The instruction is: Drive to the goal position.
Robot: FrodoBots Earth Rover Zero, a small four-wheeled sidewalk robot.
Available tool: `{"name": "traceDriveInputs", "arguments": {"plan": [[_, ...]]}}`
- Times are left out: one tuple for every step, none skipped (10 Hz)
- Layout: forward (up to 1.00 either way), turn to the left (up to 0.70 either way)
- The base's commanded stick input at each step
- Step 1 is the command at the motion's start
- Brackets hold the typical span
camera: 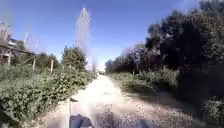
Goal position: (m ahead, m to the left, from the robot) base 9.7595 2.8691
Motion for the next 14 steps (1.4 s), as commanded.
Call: {"name": "traceDriveInputs", "arguments": {"plan": [[0.50, 0.00], [0.50, 0.00], [0.50, 0.00], [0.50, 0.00], [0.50, 0.00], [0.50, 0.00], [0.50, 0.00], [0.50, 0.00], [0.50, 0.00], [0.50, 0.00], [0.50, 0.00], [0.50, 0.00], [0.50, 0.00], [0.50, 0.00]]}}
